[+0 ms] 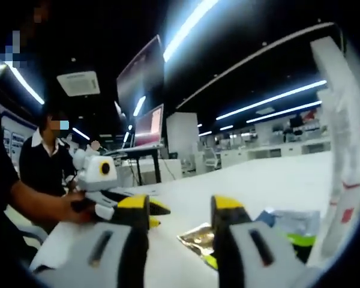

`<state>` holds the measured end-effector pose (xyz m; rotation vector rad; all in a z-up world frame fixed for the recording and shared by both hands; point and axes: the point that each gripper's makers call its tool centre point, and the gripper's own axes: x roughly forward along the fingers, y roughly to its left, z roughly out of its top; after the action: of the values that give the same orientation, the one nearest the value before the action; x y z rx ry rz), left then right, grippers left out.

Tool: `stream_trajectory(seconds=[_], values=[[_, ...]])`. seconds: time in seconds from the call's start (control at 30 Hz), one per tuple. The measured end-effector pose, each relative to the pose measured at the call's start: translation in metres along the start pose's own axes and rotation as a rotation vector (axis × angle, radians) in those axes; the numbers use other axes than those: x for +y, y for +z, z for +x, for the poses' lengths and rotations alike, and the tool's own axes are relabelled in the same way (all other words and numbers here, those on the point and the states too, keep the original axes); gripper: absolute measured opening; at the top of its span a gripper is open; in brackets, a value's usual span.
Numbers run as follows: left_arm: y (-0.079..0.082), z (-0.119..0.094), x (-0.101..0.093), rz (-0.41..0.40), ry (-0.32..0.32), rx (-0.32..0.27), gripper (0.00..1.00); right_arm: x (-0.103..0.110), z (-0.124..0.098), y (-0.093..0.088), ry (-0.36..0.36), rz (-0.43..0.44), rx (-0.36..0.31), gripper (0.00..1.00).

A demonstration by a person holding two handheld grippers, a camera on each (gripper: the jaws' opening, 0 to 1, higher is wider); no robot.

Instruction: Arrange the skincare products in the storage area until every visible bottle or jar stands upright without overlapping.

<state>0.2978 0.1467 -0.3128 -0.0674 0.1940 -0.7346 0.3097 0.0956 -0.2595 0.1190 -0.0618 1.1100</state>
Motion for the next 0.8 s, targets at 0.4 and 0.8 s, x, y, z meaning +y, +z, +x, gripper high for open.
stream_trajectory(seconds=[0.4, 0.8], values=[[-0.002, -0.047, 0.024, -0.023, 0.100, -0.024, 0.34, 0.025, -0.005, 0.006, 0.064, 0.024, -0.030, 0.50], [-0.008, -0.080, 0.046, 0.001, 0.196, -0.017, 0.49, 0.056, 0.012, -0.004, 0.152, 0.020, 0.012, 0.54]])
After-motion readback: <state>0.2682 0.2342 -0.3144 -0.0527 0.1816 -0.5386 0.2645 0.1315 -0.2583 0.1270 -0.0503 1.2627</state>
